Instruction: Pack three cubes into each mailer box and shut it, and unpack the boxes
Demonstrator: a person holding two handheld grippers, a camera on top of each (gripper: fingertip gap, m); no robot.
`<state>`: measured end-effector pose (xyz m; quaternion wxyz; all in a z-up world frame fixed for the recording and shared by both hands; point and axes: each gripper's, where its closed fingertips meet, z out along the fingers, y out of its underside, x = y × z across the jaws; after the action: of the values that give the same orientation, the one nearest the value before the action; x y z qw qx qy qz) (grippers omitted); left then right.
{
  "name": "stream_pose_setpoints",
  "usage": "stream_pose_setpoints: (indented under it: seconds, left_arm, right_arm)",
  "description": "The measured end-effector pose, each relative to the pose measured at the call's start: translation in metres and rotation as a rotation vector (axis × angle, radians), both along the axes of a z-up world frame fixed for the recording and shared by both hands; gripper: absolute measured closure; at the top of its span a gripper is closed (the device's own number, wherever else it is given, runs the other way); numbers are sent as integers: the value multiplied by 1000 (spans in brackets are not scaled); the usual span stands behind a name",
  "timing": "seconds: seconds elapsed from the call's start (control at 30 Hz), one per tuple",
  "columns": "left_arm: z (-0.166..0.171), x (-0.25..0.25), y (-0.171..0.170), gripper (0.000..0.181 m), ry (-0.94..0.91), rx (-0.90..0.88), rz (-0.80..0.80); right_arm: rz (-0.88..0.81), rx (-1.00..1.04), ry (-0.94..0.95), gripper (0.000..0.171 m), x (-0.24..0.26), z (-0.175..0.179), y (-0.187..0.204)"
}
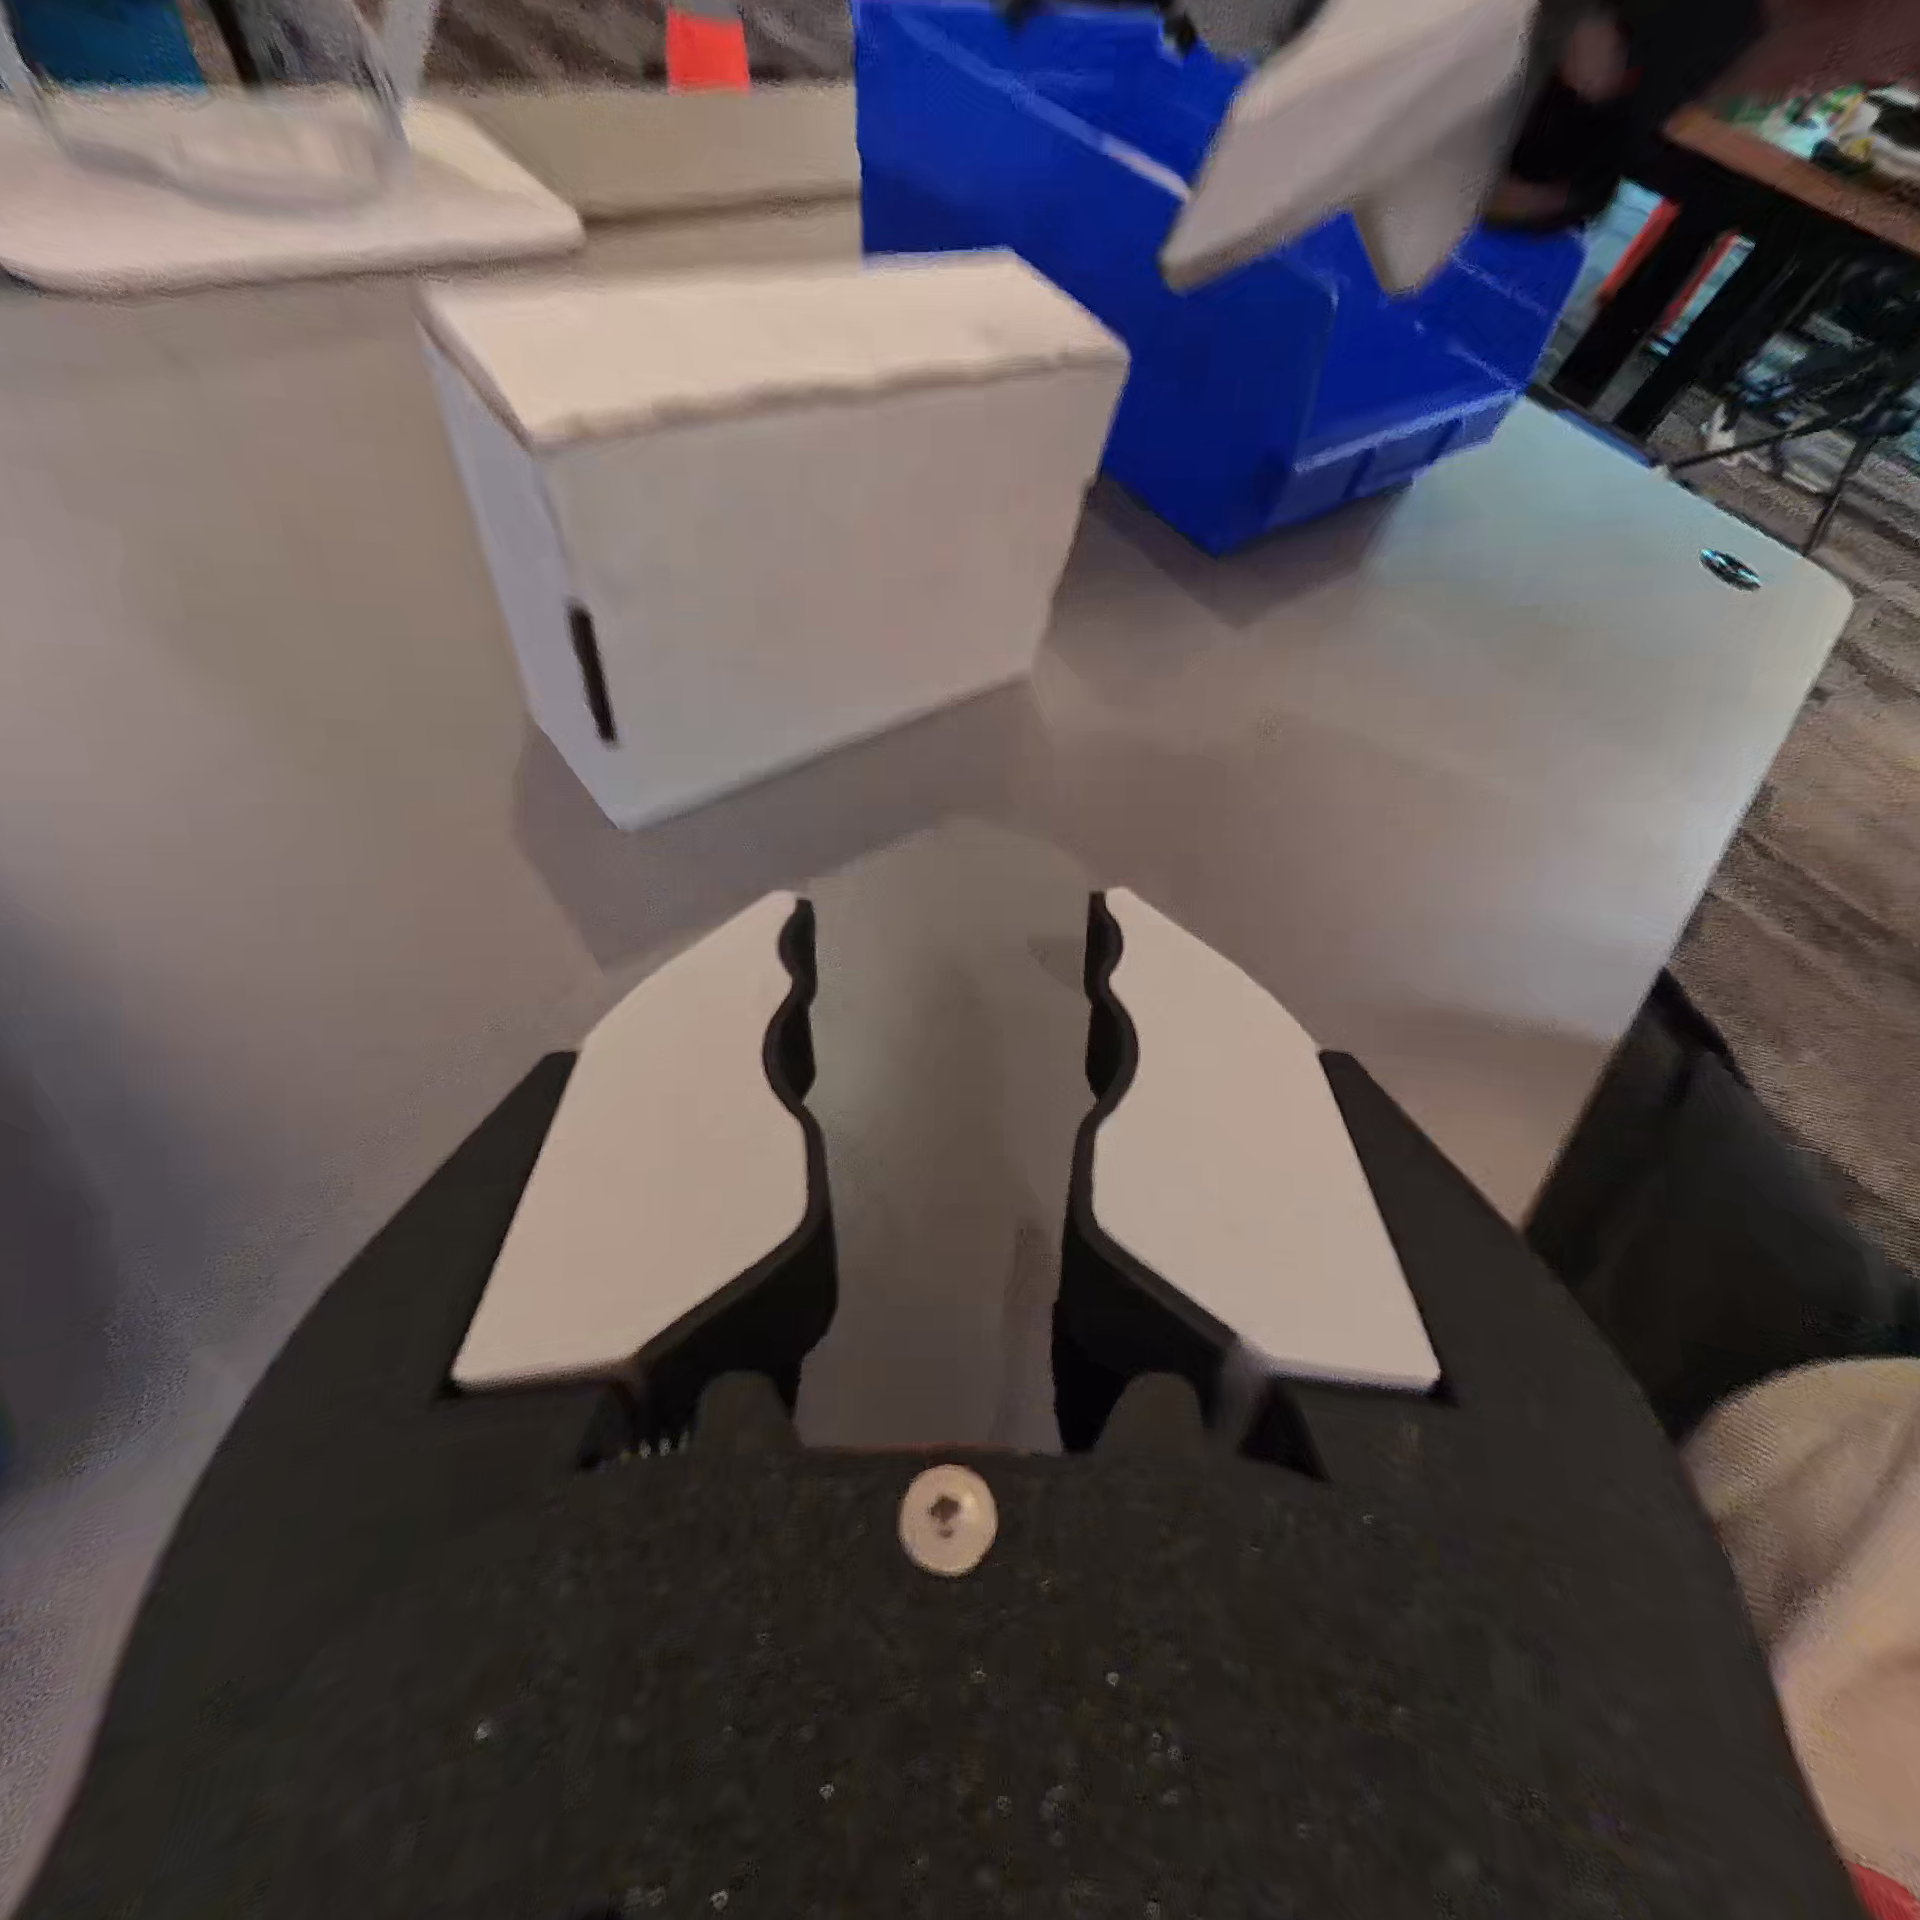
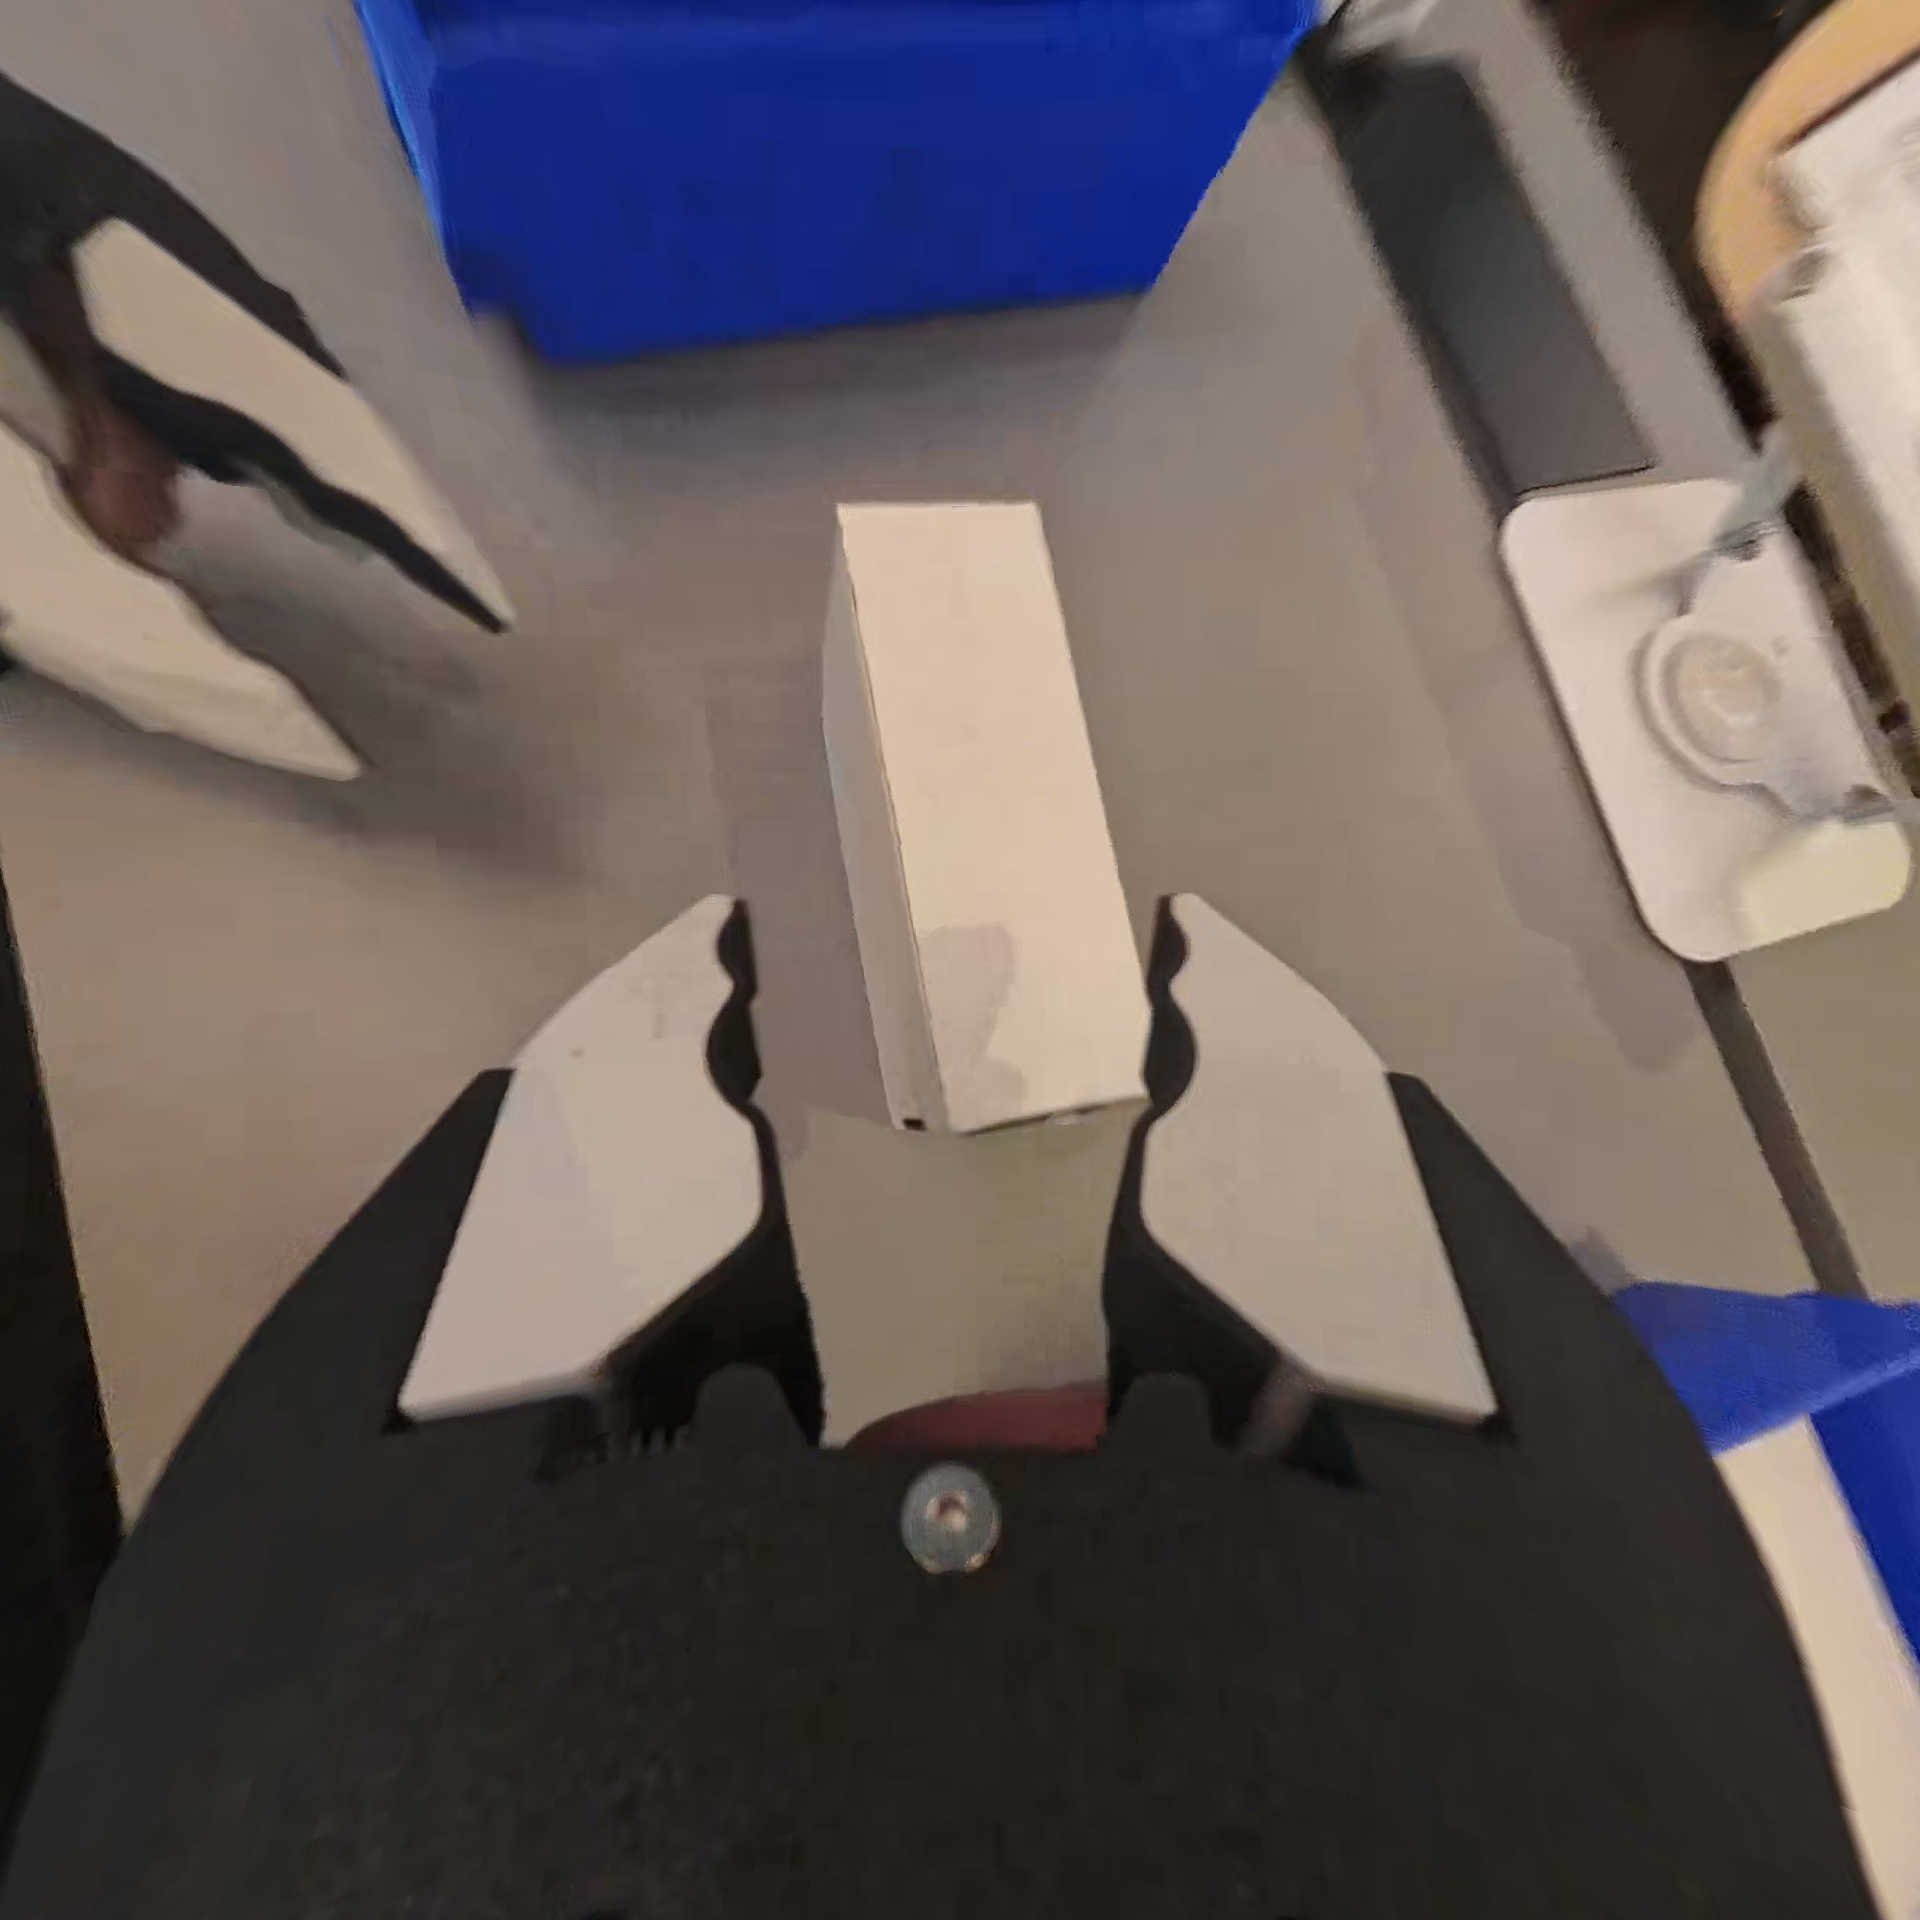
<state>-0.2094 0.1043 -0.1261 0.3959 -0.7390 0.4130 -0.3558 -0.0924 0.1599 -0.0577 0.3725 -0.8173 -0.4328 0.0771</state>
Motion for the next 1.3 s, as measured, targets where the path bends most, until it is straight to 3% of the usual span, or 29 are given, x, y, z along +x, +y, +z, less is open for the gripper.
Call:
stream_pose_setpoints:
  seconds: [0.07,0.17,0.33,0.47,0.57,0.67,0.8,0.9,1.13,1.3]
  left_arm:
    - [-13,3,-18,131,44,-72,-36]
    - [-16,2,-20,131,95,11,-57]
    - [-17,-11,-15,136,125,66,-63]
    - [-19,-21,-8,137,141,84,-66]
    - [-18,-22,-3,138,136,75,-71]
    - [-21,-21,0,138,146,43,-65]
    - [-20,-13,-6,138,126,-4,-86]
    - [-21,-5,-17,138,124,-33,-119]
    - [-19,1,-27,138,136,28,-144]
    - [-20,-4,-17,138,125,0,-110]
  right_arm:
    - [30,-67,-127,90,-4,-16,17]
    - [80,-188,-161,93,-21,-34,28]
    - [80,-245,-407,105,-13,-71,40]
    - [66,-222,-472,105,-8,-69,44]
    - [63,-92,-521,106,4,-47,46]
    - [15,113,-578,106,35,7,51]
    - [-125,364,-635,106,107,89,54]
    - [-205,443,-777,106,176,111,49]
    - [-284,409,-1014,106,299,57,38]
    - [-251,443,-1071,106,321,8,43]
